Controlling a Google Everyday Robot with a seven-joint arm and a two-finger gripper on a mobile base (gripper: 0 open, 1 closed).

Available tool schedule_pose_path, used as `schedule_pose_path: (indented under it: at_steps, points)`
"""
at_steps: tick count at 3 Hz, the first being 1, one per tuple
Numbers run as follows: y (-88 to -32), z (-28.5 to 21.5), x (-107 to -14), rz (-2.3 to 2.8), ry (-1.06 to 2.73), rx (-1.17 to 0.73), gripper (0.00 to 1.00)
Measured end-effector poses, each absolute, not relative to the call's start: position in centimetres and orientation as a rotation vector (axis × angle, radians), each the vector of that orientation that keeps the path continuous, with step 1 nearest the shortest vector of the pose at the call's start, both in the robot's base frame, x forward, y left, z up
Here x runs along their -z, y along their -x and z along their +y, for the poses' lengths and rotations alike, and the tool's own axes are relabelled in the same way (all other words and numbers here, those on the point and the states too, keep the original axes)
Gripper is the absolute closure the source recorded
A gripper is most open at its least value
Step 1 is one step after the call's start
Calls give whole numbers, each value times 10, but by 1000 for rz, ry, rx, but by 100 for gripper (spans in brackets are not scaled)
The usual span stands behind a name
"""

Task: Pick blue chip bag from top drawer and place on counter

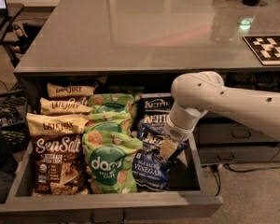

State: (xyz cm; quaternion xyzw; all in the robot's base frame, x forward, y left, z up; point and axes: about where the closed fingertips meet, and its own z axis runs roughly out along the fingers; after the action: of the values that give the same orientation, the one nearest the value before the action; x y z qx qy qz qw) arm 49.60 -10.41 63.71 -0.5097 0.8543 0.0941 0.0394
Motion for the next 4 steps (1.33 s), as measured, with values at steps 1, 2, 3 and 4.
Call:
schedule_pose_path:
  at_steps: [1,2,3,4]
  points:
    - [-496,-104,-637,2618,1562,-289,78]
    - [-496,-104,-637,2618,1563,-289,99]
    - [-490,-107,-659,2579,1607,-312,100]
    - [-480,-115,-698,2525,1645,-365,100]
